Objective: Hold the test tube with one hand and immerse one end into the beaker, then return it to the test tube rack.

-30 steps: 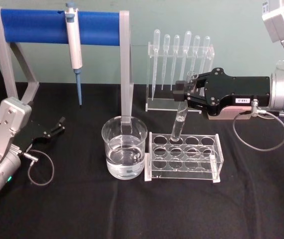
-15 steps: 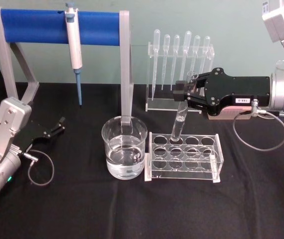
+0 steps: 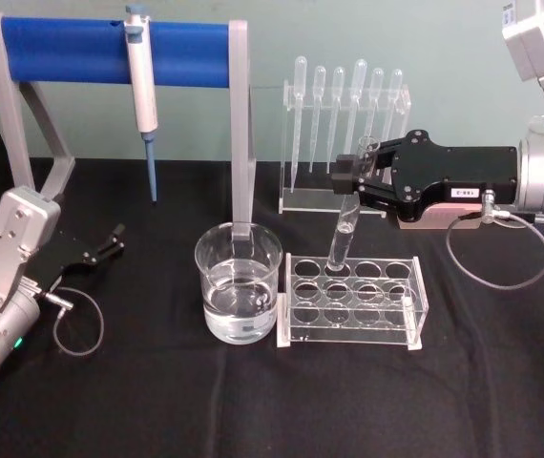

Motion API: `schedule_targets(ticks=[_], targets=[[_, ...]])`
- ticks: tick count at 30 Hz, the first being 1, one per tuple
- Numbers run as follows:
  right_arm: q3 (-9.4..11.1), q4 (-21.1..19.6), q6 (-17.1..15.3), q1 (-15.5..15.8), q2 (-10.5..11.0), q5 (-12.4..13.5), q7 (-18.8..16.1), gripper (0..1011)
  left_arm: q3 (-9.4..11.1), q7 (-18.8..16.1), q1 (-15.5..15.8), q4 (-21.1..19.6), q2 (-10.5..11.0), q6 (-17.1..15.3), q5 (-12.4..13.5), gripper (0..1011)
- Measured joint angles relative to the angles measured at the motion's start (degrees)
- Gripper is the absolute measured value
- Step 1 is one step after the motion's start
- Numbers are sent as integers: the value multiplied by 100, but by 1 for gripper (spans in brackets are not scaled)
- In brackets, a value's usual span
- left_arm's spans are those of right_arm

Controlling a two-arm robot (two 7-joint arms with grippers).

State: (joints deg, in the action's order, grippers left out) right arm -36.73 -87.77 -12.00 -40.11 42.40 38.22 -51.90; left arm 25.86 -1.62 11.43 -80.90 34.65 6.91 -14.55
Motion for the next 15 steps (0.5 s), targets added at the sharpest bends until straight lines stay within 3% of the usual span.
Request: schedule_targets(ticks=[15], targets=[[0, 0, 0, 0, 0, 0, 0, 225, 0, 0, 0, 0, 0, 0, 0, 1000]])
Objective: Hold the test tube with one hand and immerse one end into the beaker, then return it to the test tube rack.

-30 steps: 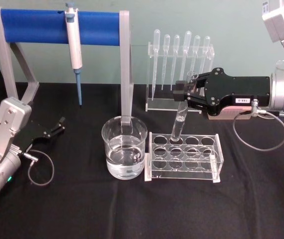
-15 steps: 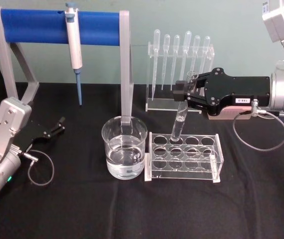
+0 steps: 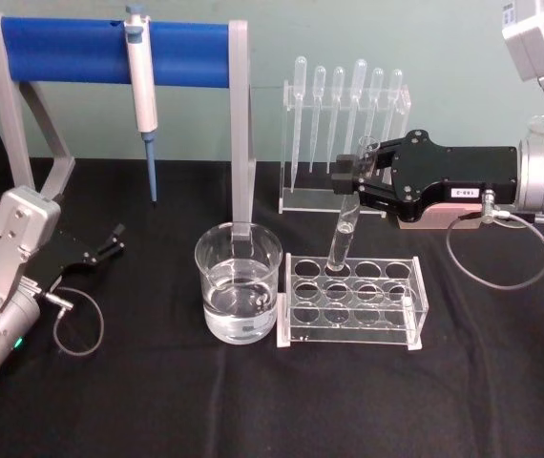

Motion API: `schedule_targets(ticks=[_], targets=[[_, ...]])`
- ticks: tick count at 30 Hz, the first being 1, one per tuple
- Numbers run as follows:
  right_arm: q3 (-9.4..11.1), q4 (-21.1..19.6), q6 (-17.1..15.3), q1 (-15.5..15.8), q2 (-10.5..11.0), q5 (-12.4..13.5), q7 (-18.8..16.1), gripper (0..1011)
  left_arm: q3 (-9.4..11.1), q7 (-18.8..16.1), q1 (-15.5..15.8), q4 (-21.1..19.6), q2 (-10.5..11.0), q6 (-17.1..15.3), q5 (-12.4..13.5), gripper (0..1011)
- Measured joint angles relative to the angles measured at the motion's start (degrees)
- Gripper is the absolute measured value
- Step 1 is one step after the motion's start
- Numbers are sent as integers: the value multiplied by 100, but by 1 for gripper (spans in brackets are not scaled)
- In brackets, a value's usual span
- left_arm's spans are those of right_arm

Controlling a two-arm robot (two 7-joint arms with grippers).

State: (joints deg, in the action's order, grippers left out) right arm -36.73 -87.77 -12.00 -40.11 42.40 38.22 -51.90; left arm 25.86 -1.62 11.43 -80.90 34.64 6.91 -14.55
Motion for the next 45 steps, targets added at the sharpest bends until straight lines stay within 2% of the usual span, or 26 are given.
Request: schedule_targets(ticks=[45], targets=[[0, 0, 0, 0, 0, 0, 0, 226, 0, 0, 0, 0, 0, 0, 0, 1000]])
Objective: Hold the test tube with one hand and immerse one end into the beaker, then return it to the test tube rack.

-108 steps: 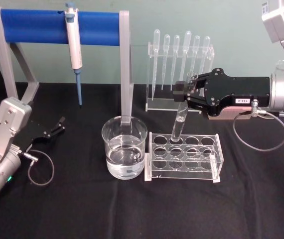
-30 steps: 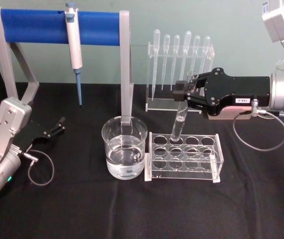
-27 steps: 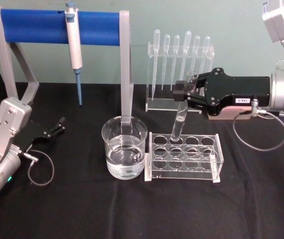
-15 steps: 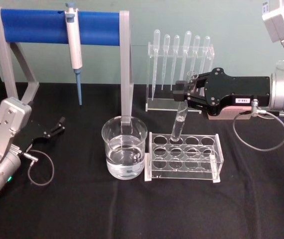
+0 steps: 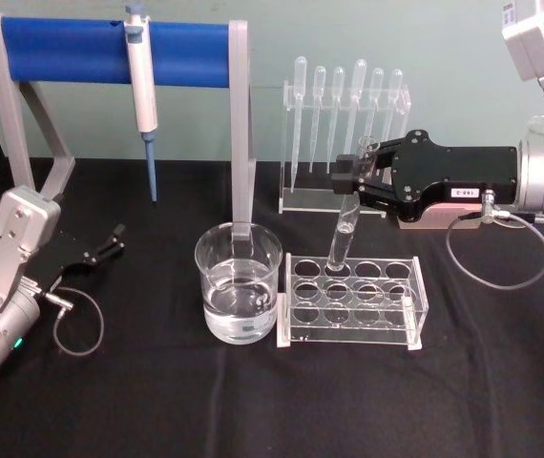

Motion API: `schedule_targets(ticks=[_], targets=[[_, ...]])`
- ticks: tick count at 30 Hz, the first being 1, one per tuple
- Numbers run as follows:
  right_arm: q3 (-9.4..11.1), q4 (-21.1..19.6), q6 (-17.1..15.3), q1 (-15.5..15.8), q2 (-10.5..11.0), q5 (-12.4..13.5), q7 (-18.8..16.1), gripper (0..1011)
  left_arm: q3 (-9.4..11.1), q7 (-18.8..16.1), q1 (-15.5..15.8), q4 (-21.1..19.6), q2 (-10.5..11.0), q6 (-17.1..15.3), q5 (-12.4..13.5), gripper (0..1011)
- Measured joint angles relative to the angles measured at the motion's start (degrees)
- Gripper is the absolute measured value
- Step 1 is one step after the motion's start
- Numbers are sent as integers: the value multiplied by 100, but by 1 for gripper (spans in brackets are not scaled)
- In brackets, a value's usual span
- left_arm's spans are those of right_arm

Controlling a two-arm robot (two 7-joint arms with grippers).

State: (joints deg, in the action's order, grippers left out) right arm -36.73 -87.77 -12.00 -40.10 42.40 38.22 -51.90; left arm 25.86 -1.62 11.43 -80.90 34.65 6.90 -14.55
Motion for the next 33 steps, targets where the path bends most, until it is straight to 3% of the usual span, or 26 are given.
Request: schedule_targets(ticks=[33], targets=[[0, 0, 0, 0, 0, 0, 0, 225, 0, 0, 0, 0, 0, 0, 0, 1000]])
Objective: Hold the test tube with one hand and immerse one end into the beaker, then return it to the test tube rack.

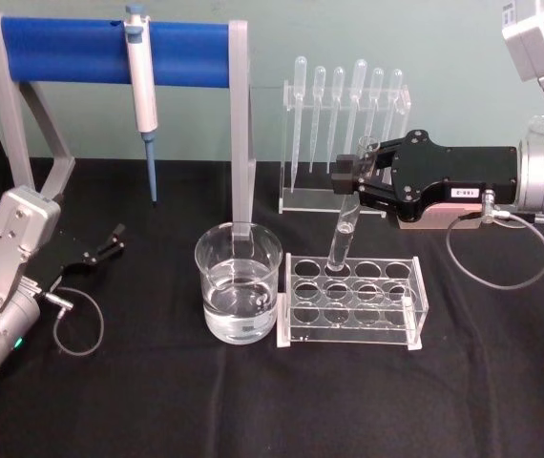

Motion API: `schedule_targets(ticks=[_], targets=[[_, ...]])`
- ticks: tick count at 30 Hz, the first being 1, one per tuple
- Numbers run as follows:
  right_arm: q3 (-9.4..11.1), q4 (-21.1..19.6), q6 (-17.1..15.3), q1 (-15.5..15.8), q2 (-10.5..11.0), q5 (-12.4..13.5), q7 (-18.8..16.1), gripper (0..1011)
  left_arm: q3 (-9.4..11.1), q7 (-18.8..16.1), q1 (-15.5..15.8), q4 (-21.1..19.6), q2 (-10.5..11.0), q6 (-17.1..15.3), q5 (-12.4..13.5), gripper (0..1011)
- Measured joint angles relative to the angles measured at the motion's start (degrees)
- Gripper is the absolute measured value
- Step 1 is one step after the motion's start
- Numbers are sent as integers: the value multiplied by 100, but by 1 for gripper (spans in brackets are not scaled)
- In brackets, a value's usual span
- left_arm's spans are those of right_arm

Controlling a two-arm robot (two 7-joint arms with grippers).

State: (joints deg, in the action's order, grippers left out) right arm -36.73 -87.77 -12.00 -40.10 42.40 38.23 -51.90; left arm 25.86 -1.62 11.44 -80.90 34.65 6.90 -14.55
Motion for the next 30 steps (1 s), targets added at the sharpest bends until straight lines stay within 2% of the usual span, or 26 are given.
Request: schedule_targets(ticks=[9, 15, 21, 30], targets=[[-13, 7, 0, -16, -3, 0, -4, 225, 0, 0, 0, 0, 0, 0, 0, 1000], [-157, 199, 31, -361, -165, -22, -176, 225, 0, 0, -1, 0, 0, 0, 0, 1000], [-328, 378, 51, -797, -467, -27, -325, 225, 0, 0, -1, 0, 0, 0, 0, 1000], [-654, 819, 143, -1228, -977, -90, -475, 225, 0, 0, -1, 0, 0, 0, 0, 1000]])
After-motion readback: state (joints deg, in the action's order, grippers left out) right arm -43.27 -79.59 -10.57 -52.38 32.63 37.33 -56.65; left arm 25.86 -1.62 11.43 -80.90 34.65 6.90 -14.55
